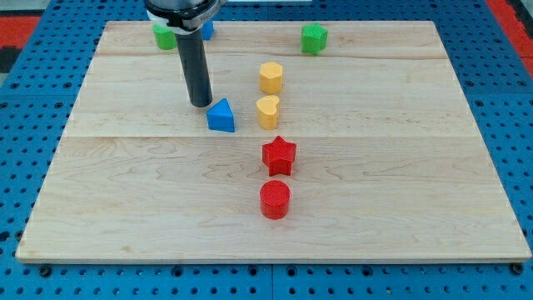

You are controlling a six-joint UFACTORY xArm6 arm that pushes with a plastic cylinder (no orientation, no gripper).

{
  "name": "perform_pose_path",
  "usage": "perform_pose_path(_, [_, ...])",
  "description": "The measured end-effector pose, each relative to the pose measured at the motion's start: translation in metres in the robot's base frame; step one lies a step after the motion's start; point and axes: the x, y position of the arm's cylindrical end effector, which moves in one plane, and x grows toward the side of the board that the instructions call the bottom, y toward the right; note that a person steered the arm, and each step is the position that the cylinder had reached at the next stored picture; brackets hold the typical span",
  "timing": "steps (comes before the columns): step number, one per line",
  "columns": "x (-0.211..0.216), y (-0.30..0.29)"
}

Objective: Move the arm to the top left corner of the board

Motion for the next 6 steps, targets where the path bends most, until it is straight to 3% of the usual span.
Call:
perform_pose_path(1, [0.025, 0.046])
perform_pose_path(2, [0.074, 0.056])
perform_pose_path(3, [0.093, -0.005])
perform_pose_path(4, [0.062, -0.15])
perform_pose_path(5, [-0.045, -0.204])
perform_pose_path(6, [-0.088, -0.209])
